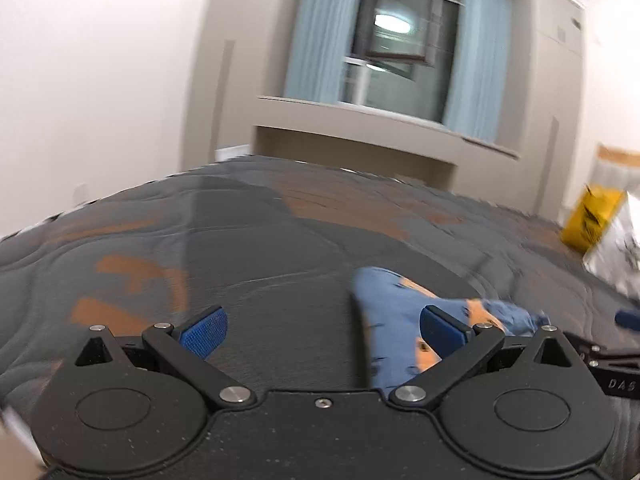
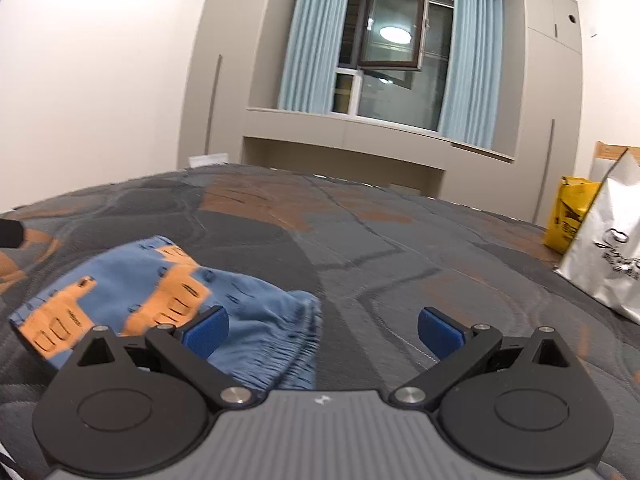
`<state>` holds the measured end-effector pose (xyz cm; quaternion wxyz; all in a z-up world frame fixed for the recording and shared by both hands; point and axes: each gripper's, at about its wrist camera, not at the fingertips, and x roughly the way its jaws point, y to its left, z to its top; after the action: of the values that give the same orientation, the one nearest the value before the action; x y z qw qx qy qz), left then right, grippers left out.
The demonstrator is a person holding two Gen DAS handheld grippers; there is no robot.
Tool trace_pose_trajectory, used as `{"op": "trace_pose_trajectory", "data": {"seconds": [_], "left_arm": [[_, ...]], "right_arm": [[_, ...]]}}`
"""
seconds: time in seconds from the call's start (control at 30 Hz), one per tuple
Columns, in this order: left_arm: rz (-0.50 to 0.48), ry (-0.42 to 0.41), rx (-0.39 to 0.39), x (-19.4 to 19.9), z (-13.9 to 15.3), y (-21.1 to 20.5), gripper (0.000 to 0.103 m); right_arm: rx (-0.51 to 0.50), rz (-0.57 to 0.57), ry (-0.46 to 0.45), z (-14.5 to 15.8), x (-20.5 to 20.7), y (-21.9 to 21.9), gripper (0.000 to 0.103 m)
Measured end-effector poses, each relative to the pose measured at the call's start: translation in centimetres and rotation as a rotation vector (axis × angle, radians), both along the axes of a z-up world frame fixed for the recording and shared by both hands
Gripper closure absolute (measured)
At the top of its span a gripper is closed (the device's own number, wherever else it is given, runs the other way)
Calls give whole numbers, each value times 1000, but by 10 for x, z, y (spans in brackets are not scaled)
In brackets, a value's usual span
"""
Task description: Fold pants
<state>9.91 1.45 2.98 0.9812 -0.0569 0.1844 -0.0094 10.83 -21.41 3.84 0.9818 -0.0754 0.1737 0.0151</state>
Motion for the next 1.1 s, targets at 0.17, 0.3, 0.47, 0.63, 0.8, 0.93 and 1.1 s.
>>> {"op": "trace_pose_trajectory", "data": {"seconds": [0.17, 0.3, 0.47, 0.63, 0.8, 0.93, 1.1], "left_arm": [[-81, 87, 204, 28, -26, -32, 1], [-88, 122, 214, 22, -45, -23, 1], [-103, 103, 134, 19, -27, -7, 1], [-82, 35, 180, 43, 0, -14, 1], [-98, 74, 223, 89, -5, -24, 1], [-115, 113, 188, 106, -24, -21, 0], [-112, 150, 110, 114, -32, -11, 0]], "right_arm": [[-55, -13, 71, -12, 8, -1, 0], [-163, -89, 100, -27, 10, -8, 0], [-105, -71, 65, -21, 7, -24, 0], [-120, 91, -28, 7, 30, 12, 0], [-176, 191, -23, -5, 75, 55, 0], [-321, 150, 7, -30, 92, 73, 0], [-295, 44, 57, -40, 108, 50, 0]]}}
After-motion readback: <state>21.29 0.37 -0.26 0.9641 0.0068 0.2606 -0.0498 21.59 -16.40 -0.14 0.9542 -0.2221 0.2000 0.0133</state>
